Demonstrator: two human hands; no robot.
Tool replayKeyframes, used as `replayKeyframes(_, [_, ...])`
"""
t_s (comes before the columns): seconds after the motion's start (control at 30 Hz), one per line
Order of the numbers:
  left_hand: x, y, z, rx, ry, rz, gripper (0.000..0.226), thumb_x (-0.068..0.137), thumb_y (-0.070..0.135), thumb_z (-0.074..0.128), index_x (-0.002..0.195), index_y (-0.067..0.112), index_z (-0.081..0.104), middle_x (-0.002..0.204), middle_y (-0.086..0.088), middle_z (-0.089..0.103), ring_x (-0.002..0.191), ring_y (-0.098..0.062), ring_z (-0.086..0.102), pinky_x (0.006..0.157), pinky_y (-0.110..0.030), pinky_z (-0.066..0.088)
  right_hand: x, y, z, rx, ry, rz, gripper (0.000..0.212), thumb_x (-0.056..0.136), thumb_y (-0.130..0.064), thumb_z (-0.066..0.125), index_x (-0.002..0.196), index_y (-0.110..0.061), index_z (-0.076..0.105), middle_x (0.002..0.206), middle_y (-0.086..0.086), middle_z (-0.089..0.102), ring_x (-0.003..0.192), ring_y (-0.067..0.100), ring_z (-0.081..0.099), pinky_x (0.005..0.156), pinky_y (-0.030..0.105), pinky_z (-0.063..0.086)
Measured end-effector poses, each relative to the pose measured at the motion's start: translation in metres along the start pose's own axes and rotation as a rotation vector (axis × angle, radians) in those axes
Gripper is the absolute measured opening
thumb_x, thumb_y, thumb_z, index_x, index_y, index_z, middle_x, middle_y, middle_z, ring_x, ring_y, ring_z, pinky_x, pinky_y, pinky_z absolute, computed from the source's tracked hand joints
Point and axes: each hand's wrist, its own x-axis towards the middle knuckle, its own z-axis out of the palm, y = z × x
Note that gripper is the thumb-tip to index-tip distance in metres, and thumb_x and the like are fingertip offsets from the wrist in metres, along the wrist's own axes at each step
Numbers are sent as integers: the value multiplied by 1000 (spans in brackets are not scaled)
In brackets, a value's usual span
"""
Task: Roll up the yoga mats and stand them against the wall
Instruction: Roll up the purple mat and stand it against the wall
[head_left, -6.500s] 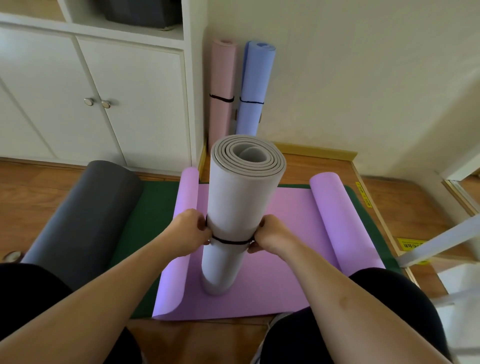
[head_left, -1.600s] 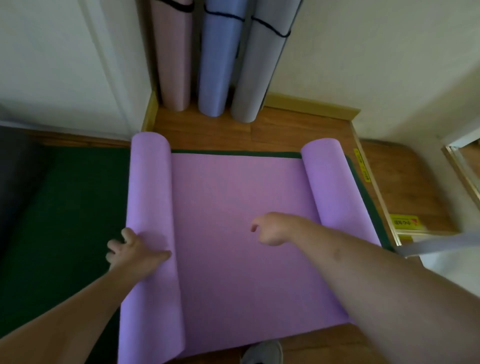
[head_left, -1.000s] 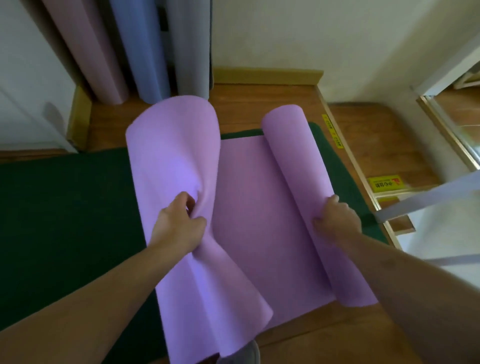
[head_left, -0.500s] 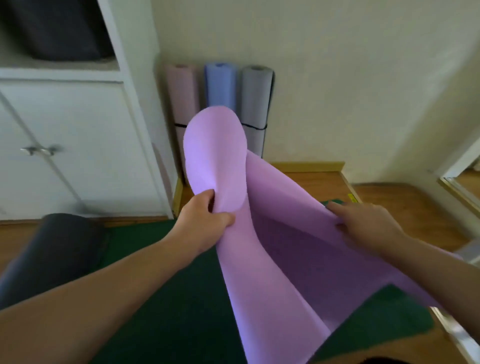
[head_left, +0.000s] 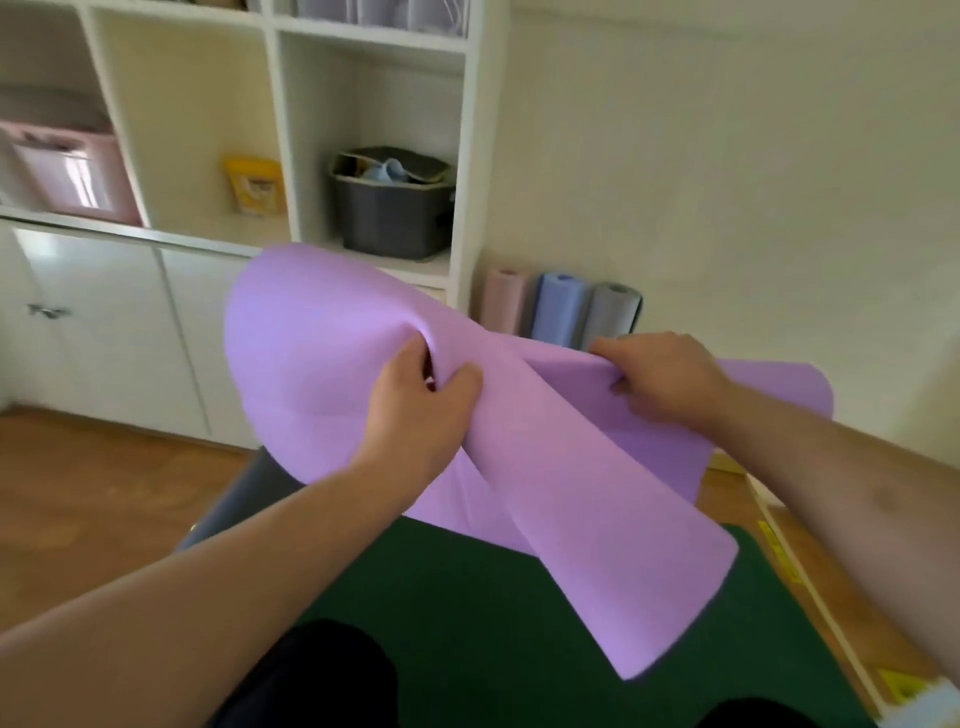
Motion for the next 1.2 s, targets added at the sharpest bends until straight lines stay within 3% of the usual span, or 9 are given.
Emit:
replayKeyframes(0.27, [-24, -9, -3, -90, 18, -147, 10, 93, 27, 67, 91, 18, 68, 72, 8, 66, 55, -15, 64, 50, -26, 54, 12, -27, 14, 173, 6, 27, 46, 90, -28, 74, 134, -25, 58, 123, 8, 68, 116, 35, 63, 78, 40, 48])
replayKeyframes(0.37, [-34, -40, 12, -241, 23, -353, 9, 94, 14, 66, 102, 14, 71, 94, -2, 75, 80, -22, 75, 62, -38, 65, 15, -28, 52, 285, -206, 96, 79, 87, -43, 83, 155, -22, 49, 154, 7, 53, 141, 32, 48, 116, 41, 39])
replayKeyframes(0.5, [-49, -97, 39, -301, 91, -530, 15, 99, 8, 64, 110, 18, 68, 103, -3, 73, 92, -22, 71, 67, -37, 66, -3, -51, 69, 601, -536, 218, 62, 94, -69, 63, 137, -25, 64, 142, 1, 61, 126, 21, 59, 108, 38, 47])
replayKeyframes(0.6, [-56, -125, 64, -286, 108, -574, 20, 100, 15, 66, 119, 20, 67, 103, 0, 74, 93, -17, 71, 60, -23, 57, -25, -85, 71, 597, -809, 114, 109, 61, -98, 63, 145, -30, 57, 140, -7, 60, 120, 16, 60, 107, 41, 49])
replayKeyframes(0.7, [-68, -142, 86, -336, 65, -625, 21, 100, 20, 68, 122, 22, 68, 104, 3, 75, 95, -17, 72, 73, -35, 63, -43, -106, 89, 378, -898, 111, 136, 48, -88, 77, 159, -23, 35, 149, 2, 54, 127, 25, 57, 106, 44, 50])
replayKeyframes(0.87, [-70, -160, 81, -375, -89, -686, 27, 101, 32, 70, 126, 27, 63, 114, 6, 73, 102, -18, 72, 83, -41, 66, -62, -118, 116, 596, -818, 199, 87, 57, -67, 86, 129, -31, 54, 122, -4, 63, 106, 19, 62, 93, 42, 58])
replayKeyframes(0.97, [-58, -151, 63, -233, -407, -802, 29, 100, 37, 70, 125, 24, 63, 118, 1, 72, 99, -21, 76, 81, -41, 66, -68, -122, 125, 509, -607, 224, 54, 70, -40, 81, 116, -32, 53, 112, -4, 65, 98, 21, 64, 86, 44, 59])
replayKeyframes(1.1, [-36, -143, 31, 328, -475, -132, 19, 85, 29, 83, 97, 22, 70, 89, 8, 75, 79, -8, 71, 82, -41, 62, -74, -103, 127, 339, -379, 65, 29, 79, -16, 61, 97, -33, 46, 103, -5, 63, 101, 29, 64, 77, 39, 50])
replayKeyframes(1.2, [-11, -133, -2, 799, -475, 410, 83, 68, 56, 85, 137, 26, 49, 134, 9, 48, 120, -11, 48, 109, -33, 45, -85, -99, 127, 302, -322, -70, 32, 79, -19, 63, 86, -32, 35, 92, -8, 58, 92, 27, 62, 67, 39, 45])
